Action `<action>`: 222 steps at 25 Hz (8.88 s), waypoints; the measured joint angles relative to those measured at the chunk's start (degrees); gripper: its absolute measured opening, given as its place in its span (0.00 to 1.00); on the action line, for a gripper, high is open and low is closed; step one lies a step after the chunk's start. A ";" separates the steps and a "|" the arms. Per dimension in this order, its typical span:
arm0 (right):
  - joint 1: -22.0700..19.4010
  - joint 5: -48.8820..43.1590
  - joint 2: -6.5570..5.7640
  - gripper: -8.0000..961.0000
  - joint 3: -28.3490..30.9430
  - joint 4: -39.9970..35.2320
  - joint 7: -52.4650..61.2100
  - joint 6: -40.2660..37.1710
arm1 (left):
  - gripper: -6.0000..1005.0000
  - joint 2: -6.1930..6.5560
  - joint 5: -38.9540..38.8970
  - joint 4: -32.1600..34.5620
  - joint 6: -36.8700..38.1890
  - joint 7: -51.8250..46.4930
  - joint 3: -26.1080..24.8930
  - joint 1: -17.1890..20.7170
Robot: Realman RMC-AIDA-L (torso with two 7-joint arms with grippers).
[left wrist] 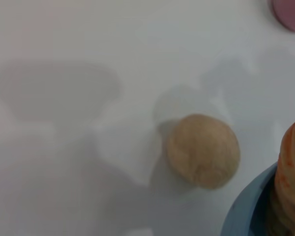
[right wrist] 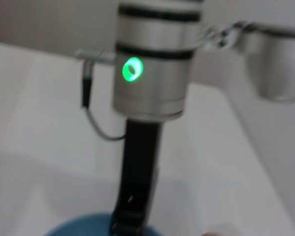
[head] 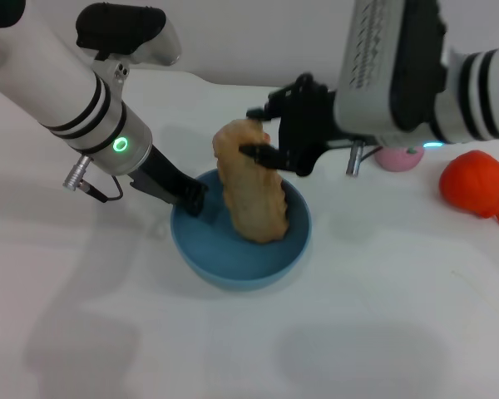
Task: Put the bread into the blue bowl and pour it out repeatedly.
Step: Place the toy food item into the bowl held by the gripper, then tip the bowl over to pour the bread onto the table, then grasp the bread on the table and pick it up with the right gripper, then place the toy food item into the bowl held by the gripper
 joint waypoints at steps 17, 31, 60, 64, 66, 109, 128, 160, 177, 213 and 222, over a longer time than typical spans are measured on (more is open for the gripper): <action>-17.50 22.16 -0.21 0.44 14.13 -2.08 -0.83 10.67 | 0.02 -0.10 0.07 -2.20 17.63 0.27 2.82 0.93; -23.73 25.35 -0.58 0.44 32.06 11.59 -0.82 -4.91 | 0.01 -0.34 0.50 1.83 43.03 0.23 23.30 0.20; -23.17 25.02 -0.48 0.44 32.23 16.93 -4.18 -6.97 | 0.01 -1.15 -3.20 17.63 98.93 6.34 51.27 3.46; -21.57 24.65 -0.67 0.44 28.61 16.53 -5.36 -9.69 | 0.01 -0.87 -9.31 16.40 95.76 6.17 48.50 3.46; -20.40 23.78 -0.72 0.47 27.42 16.60 -5.34 -11.10 | 0.01 -0.79 -11.10 15.73 93.67 6.17 46.18 3.51; -3.80 0.78 -0.33 0.68 -5.96 9.36 16.98 -27.69 | 0.01 -0.04 -5.58 -5.65 28.27 3.44 -1.46 9.43; 0.52 3.79 -0.02 0.68 -11.46 19.74 16.81 -28.43 | 0.01 0.24 -0.41 -5.97 15.52 -0.28 -2.11 8.28; 10.05 10.12 0.42 0.65 -19.21 34.20 10.77 -23.70 | 0.02 -0.03 0.78 -5.28 14.57 -2.29 -1.63 7.01; 11.49 11.18 0.57 0.58 -21.84 35.54 9.52 -22.45 | 0.02 0.06 0.84 -4.49 14.87 -2.27 -1.54 6.55; -1.72 10.93 -0.52 0.16 15.42 16.40 -8.35 -25.44 | 0.02 -0.11 0.69 -1.52 6.50 -2.45 -0.67 6.04; -1.28 24.16 -0.23 0.11 13.48 20.39 -18.03 -10.68 | 0.02 -0.19 -2.31 -2.28 4.71 -2.45 4.43 5.24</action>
